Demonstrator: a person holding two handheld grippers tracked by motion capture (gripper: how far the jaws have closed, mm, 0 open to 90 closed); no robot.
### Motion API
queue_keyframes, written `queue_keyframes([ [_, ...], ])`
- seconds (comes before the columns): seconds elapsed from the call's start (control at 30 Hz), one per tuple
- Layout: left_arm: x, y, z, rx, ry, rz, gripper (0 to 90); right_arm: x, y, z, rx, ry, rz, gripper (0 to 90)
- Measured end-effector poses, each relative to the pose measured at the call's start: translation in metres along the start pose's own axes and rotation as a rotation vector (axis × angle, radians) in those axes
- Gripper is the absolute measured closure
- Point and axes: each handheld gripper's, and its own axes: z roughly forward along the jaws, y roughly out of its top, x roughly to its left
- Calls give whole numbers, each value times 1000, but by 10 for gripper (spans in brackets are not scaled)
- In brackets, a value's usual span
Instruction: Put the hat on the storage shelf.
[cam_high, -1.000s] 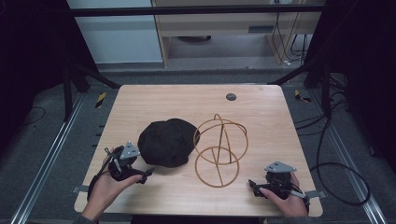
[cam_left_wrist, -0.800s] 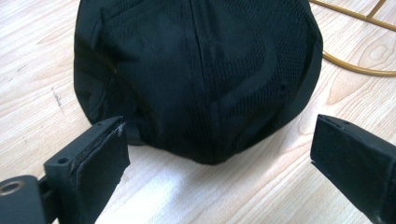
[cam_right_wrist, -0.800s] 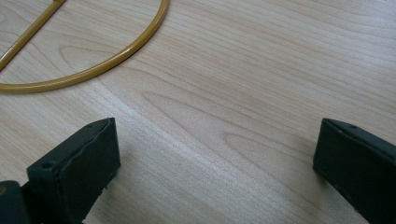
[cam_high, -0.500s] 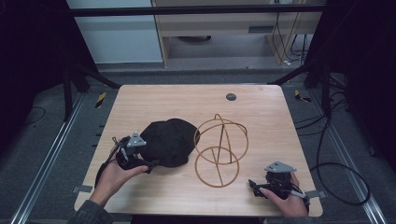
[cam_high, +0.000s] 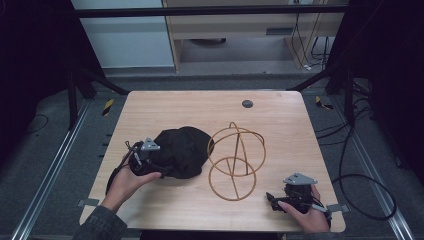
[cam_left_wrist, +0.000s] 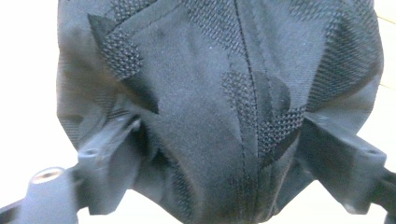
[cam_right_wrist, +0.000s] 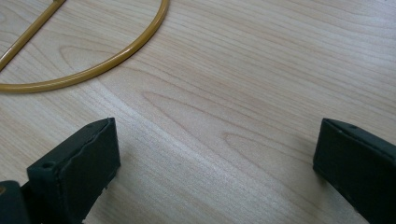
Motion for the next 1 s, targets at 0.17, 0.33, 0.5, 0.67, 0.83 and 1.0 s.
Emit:
queue_keyframes([
  [0.17, 1, 4, -1, 3, 0, 16, 508, 0, 0, 0, 0, 0, 0, 7],
  [0.33, 6, 9, -3, 21, -12, -25, 800, 0, 0, 0, 0, 0, 0, 7],
  [0.5, 7, 15, -4, 54, -20, -26, 861, 0, 0, 0, 0, 1, -1, 7],
  [0.67, 7, 21, -14, 68, -32, -25, 867, 0, 0, 0, 0, 1, -1, 7],
  [0.83, 7, 27, -25, 62, -41, -31, 870, 0, 0, 0, 0, 1, -2, 7],
  [1.0, 6, 37, -49, 43, -33, -11, 872, 0, 0, 0, 0, 1, -1, 7],
])
